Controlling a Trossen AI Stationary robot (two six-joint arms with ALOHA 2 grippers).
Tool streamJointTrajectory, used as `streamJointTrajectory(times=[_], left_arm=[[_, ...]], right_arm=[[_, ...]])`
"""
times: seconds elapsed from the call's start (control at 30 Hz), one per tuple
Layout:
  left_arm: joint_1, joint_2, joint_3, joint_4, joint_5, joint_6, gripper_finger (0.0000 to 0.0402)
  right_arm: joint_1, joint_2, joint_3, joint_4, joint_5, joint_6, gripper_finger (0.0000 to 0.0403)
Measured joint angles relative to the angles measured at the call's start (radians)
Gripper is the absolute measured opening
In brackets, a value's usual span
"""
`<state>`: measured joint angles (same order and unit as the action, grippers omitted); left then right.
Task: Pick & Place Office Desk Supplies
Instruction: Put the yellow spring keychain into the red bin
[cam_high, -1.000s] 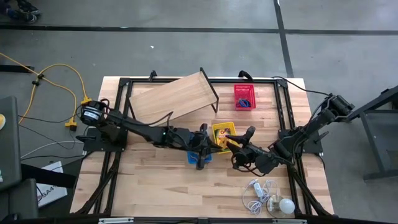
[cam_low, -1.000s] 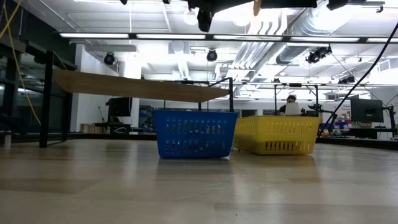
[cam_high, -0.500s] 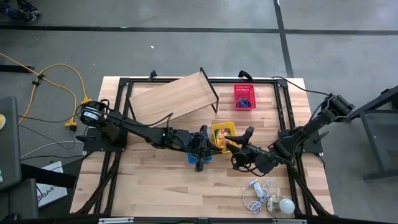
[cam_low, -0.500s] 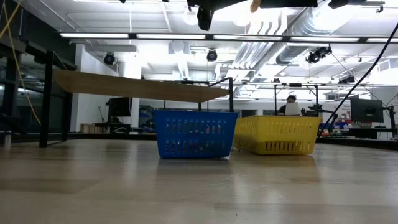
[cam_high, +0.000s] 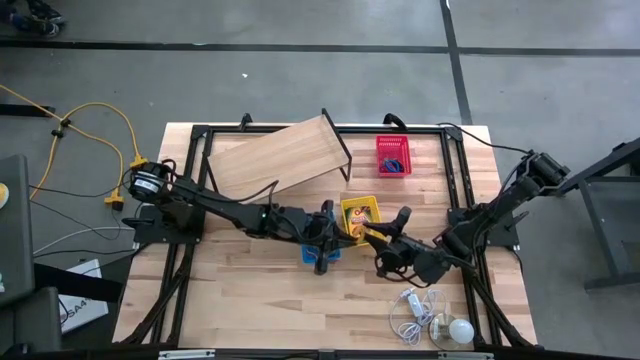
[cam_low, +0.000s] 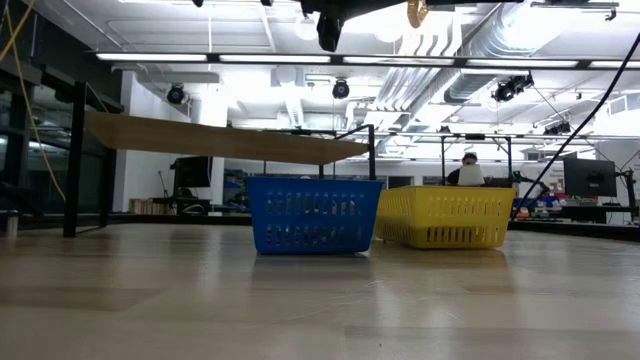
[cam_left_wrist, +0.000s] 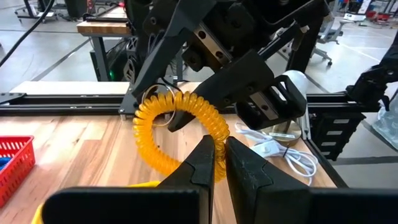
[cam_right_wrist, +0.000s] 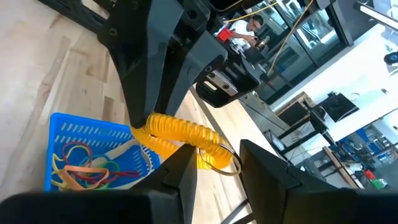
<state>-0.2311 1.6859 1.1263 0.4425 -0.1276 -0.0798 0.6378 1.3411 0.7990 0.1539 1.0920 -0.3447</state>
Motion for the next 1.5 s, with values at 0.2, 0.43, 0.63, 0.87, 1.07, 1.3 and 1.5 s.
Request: streamJointTrajectory(times=[0.2,0.43,0.63,0.87,1.07,1.3,1.5], left_arm=[[0.000,0.000,0.000,0.003,0.001,-0.004,0.0020],[0.000,0.000,0.000,0.008,0.020,-0.026,0.0020],[0.000,0.000,0.000,0.008,0.029,-0.026,0.0020],[0.000,0.000,0.000,0.007,0.032,-0.025,0.0020],[0.000,0.000,0.000,0.007,0.032,-0.025,0.0020],[0.000,0.000,0.000,0.007,0.031,-0.025,0.0020],[0.000,0.000,0.000,0.007,0.031,-0.025,0.0020]], right_arm=[[0.000,0.000,0.000,0.000,-0.002,0.000,0.0110],[-0.026,0.000,-0.001,0.020,-0.073,-0.001,0.0110],[-0.056,0.000,-0.001,0.032,-0.107,-0.001,0.0110],[-0.057,0.000,-0.001,0.040,-0.108,-0.001,0.0110],[-0.057,0.000,-0.001,0.039,-0.108,-0.001,0.0110],[-0.057,0.000,-0.001,0.039,-0.108,-0.001,0.0079],[-0.057,0.000,-0.001,0.039,-0.109,-0.001,0.0049]])
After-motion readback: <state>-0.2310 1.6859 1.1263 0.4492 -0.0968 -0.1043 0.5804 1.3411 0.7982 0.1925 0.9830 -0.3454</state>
